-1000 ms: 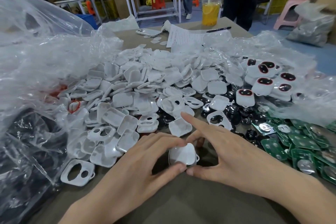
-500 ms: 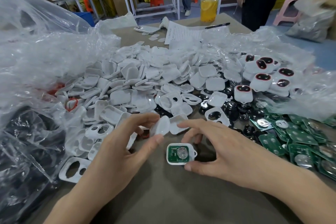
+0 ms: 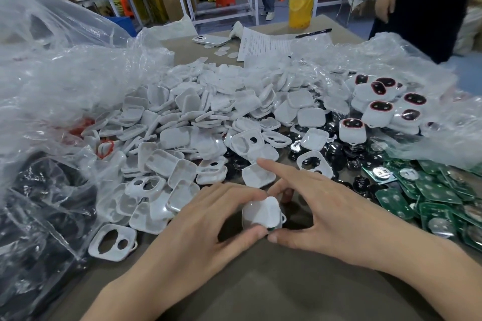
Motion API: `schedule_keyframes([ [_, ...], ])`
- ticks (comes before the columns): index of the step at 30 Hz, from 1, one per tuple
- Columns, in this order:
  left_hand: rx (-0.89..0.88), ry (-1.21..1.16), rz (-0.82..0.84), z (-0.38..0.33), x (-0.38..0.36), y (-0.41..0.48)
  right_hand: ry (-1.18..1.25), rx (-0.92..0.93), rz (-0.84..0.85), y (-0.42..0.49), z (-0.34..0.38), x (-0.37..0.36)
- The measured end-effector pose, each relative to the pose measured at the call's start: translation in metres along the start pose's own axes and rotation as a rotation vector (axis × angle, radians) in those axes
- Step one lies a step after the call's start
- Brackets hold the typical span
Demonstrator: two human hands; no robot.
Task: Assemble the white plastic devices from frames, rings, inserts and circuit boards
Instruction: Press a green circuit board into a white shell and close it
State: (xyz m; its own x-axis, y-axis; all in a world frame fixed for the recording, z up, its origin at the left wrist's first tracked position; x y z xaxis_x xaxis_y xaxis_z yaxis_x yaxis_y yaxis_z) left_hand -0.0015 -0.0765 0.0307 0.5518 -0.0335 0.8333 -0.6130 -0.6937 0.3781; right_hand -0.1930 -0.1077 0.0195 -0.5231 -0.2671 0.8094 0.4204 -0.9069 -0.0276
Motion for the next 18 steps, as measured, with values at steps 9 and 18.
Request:
schedule_keyframes([
  [9,-0.013,0.009,0.012,0.001,-0.0021,0.0006,0.0,0.002,0.001,0.0004,-0.0011,-0.0006],
  [18,-0.01,0.007,0.018,0.0016,-0.0002,-0.0012,-0.007,0.006,0.003,-0.0006,-0.0001,0.0004],
])
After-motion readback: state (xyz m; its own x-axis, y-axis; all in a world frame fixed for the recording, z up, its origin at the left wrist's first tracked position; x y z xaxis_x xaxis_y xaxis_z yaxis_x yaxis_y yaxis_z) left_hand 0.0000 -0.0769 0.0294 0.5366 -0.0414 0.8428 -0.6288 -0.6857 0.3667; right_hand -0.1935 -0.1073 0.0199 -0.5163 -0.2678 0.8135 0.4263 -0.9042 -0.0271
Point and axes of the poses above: each hand's wrist, its own y-axis towards the middle knuckle, its own x-axis out of the back of the hand, z = x × y, the point moved 4 cm from there along y, towards the middle knuckle, and after that the axes turned 13 degrees about -x, right-handed, at the moved point
